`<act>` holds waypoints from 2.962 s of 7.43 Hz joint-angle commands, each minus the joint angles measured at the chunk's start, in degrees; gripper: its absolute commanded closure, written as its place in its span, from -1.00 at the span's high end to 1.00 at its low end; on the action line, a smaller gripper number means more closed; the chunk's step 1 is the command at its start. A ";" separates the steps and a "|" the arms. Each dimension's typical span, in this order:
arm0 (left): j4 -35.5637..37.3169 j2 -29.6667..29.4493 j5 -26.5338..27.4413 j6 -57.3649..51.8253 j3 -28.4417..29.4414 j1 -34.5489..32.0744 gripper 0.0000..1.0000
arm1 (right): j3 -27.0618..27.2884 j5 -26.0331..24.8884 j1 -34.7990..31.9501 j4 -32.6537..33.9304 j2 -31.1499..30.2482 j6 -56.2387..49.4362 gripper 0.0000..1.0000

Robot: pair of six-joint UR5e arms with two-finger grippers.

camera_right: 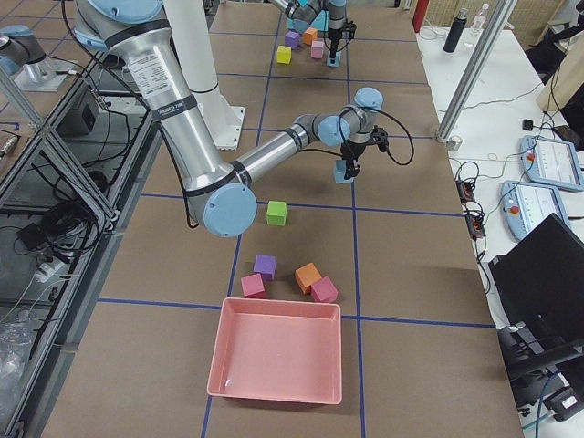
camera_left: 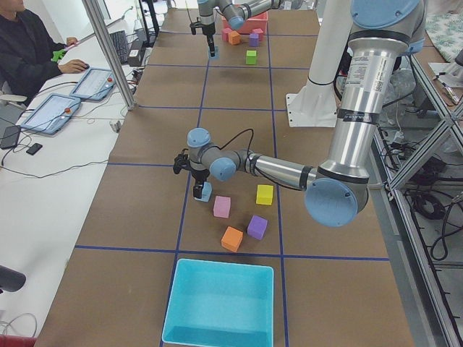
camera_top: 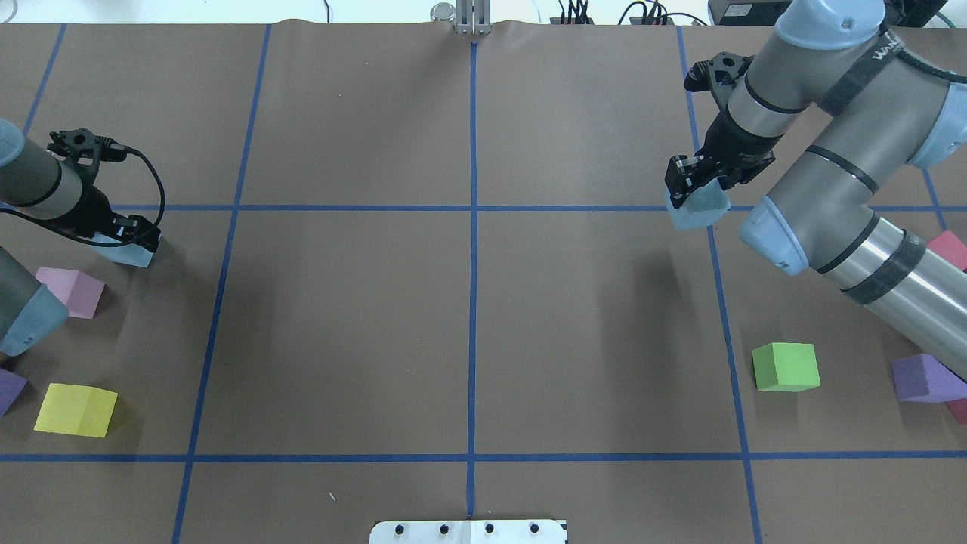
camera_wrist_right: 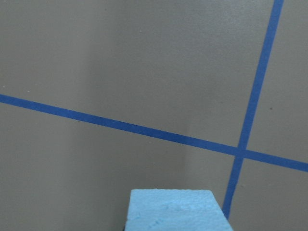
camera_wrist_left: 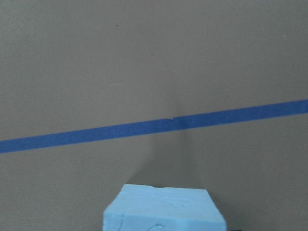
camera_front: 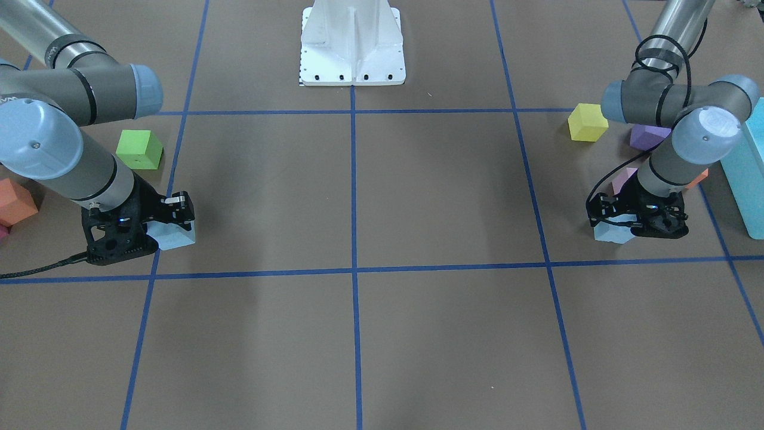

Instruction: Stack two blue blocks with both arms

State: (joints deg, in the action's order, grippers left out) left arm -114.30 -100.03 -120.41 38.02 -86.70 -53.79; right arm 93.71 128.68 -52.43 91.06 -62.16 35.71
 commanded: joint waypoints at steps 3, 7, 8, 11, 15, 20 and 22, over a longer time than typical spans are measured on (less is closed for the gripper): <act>4.05 -3.92 -4.28 -0.05 -1.36 0.00 -0.36 | -0.02 -3.33 5.82 -0.27 3.79 9.69 0.13; 29.81 -16.14 -4.74 4.14 -12.87 0.00 -0.36 | -2.38 -10.62 15.32 -0.18 12.13 23.94 0.13; 30.09 -18.51 -4.74 8.78 -13.23 0.09 -0.36 | -4.04 -11.86 17.26 -0.27 13.89 25.88 0.13; 30.18 -20.81 -5.27 14.62 -14.46 1.76 -0.36 | -13.78 -17.05 22.01 -10.54 19.07 34.41 0.13; 30.18 -21.00 -5.10 15.95 -14.99 2.99 -0.36 | -16.63 -19.52 23.78 -10.82 21.64 35.75 0.15; 30.10 -26.07 -4.31 23.13 -11.76 8.07 -0.36 | -7.18 -6.74 10.30 -10.03 10.90 19.65 1.00; 30.10 -30.20 -0.46 29.71 -10.08 12.63 -0.36 | -3.45 1.27 -2.09 -10.03 0.59 4.25 1.00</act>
State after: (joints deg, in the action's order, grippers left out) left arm -84.20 -127.42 -123.16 63.57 -98.16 -44.20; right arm 87.91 124.74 -46.44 81.04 -55.23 49.21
